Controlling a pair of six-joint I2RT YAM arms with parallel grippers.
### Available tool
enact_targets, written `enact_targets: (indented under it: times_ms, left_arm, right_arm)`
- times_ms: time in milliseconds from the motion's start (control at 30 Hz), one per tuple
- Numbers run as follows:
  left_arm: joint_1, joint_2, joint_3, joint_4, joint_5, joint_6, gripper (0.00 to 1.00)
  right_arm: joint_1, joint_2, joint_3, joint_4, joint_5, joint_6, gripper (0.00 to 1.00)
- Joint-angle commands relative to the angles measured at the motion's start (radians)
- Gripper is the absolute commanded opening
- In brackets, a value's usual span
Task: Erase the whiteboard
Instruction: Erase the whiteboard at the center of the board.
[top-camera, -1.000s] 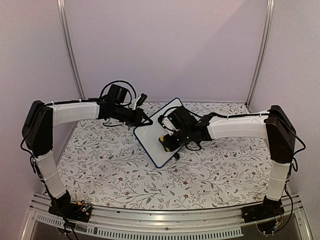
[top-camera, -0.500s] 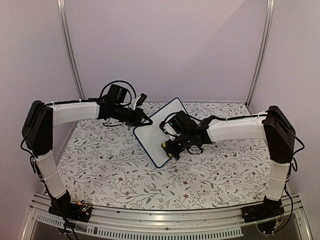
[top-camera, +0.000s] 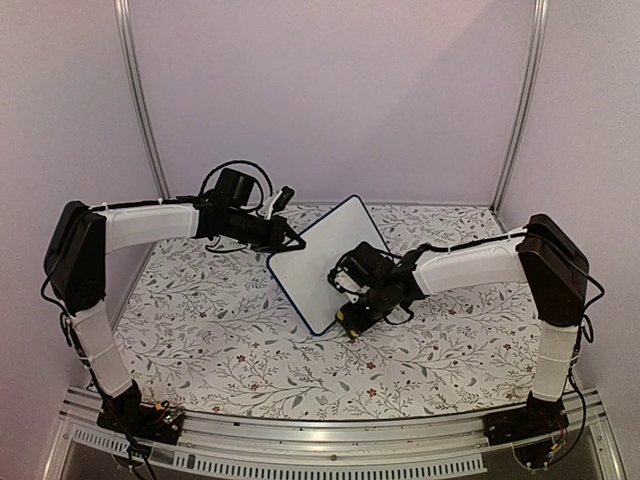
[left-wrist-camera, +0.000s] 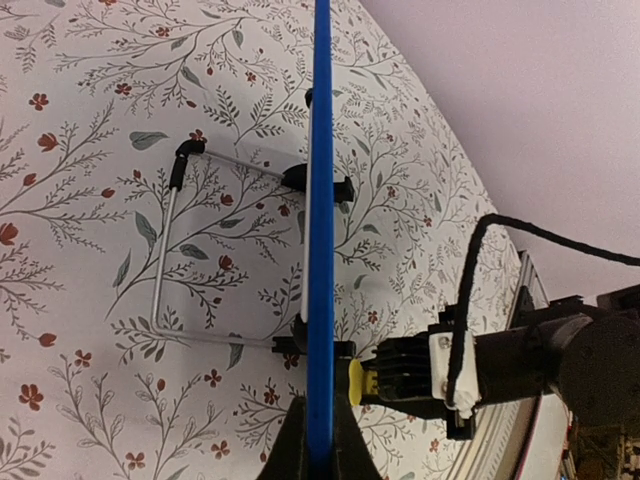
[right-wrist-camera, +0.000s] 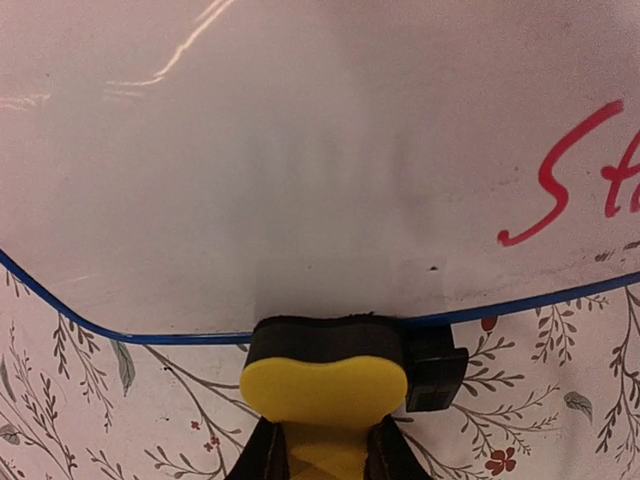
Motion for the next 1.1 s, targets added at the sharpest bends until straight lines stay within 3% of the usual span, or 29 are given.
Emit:
enact_targets:
  times_ms: [0, 333, 600, 1067]
  left_arm:
    - [-0.027, 0.009, 0.002, -0.042, -0.014, 0.021, 0.00]
    - [-0.027, 0.001, 0.002, -0.044, -0.019, 0.024, 0.00]
    - [-0.027, 0.000, 0.002, -0.047, -0.023, 0.026, 0.00]
    - [-0.027, 0.005, 0.002, -0.042, -0.009, 0.021, 0.00]
  right_arm:
    - [0.002, 0.042, 0.015, -0.026, 0.007, 0.007, 0.20]
    - [-0.029, -0.036, 0.147, -0.053, 0.107, -0.064, 0.21]
    - [-0.059, 0.047, 0.203, -0.040, 0.091, -0.064, 0.21]
    - [-0.060, 0.035, 0.064, -0.080, 0.089, -0.044, 0.21]
